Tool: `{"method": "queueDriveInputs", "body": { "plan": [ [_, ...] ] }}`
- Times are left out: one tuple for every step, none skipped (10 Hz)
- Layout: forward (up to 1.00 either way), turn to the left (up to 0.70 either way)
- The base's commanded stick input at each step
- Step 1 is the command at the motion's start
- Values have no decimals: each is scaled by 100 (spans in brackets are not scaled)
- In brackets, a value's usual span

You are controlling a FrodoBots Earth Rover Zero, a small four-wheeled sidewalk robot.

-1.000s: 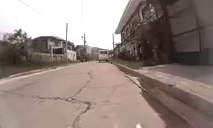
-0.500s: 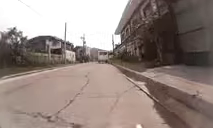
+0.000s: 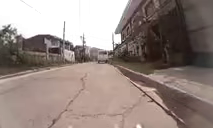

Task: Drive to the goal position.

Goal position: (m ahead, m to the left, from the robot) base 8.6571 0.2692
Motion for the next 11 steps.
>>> {"method": "queueDriveInputs", "body": {
  "plan": [
    [100,0],
    [100,0],
    [100,0],
    [100,0],
    [100,0],
    [100,0],
    [100,0],
    [100,0],
    [100,14],
    [100,25],
    [100,0]
  ]
}}
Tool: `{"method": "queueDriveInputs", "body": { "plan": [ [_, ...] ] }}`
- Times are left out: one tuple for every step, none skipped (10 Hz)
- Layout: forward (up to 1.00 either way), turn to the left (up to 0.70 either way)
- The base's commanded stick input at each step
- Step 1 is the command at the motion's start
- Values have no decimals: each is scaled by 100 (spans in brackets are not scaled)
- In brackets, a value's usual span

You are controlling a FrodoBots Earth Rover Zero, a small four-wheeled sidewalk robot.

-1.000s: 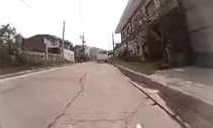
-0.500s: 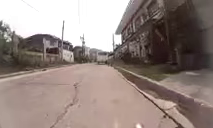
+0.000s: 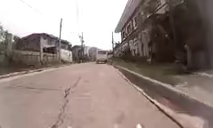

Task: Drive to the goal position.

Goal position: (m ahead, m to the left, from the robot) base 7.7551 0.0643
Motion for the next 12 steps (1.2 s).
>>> {"method": "queueDriveInputs", "body": {
  "plan": [
    [100,0],
    [100,0],
    [100,0],
    [100,0],
    [100,0],
    [100,0],
    [100,0],
    [100,0],
    [100,0],
    [100,0],
    [100,0],
    [100,0]
  ]
}}
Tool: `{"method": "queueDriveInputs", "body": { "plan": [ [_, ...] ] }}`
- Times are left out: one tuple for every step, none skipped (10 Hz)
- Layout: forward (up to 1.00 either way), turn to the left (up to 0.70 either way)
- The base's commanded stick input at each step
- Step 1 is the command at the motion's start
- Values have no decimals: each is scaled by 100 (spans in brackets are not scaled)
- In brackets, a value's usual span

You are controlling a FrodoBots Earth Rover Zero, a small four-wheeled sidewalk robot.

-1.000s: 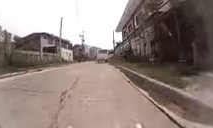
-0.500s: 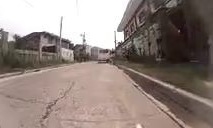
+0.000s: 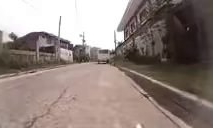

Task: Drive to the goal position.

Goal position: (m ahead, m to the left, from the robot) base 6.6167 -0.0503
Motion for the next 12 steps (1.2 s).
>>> {"method": "queueDriveInputs", "body": {
  "plan": [
    [100,0],
    [100,0],
    [100,0],
    [100,0],
    [100,0],
    [100,0],
    [100,0],
    [100,0],
    [100,0],
    [100,0],
    [100,0],
    [100,0]
  ]
}}
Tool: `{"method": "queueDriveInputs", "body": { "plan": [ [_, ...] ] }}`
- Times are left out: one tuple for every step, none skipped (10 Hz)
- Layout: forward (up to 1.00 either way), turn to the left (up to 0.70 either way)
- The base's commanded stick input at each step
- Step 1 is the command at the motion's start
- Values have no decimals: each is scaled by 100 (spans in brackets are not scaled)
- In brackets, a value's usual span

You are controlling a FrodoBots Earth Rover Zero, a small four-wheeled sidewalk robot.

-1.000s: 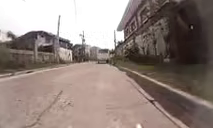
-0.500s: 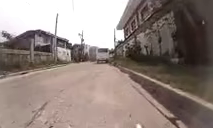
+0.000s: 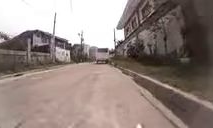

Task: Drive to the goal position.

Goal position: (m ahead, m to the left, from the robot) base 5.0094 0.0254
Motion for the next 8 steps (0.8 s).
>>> {"method": "queueDriveInputs", "body": {
  "plan": [
    [100,0],
    [100,0],
    [100,0],
    [100,0],
    [100,0],
    [100,0],
    [100,0],
    [100,0]
  ]
}}
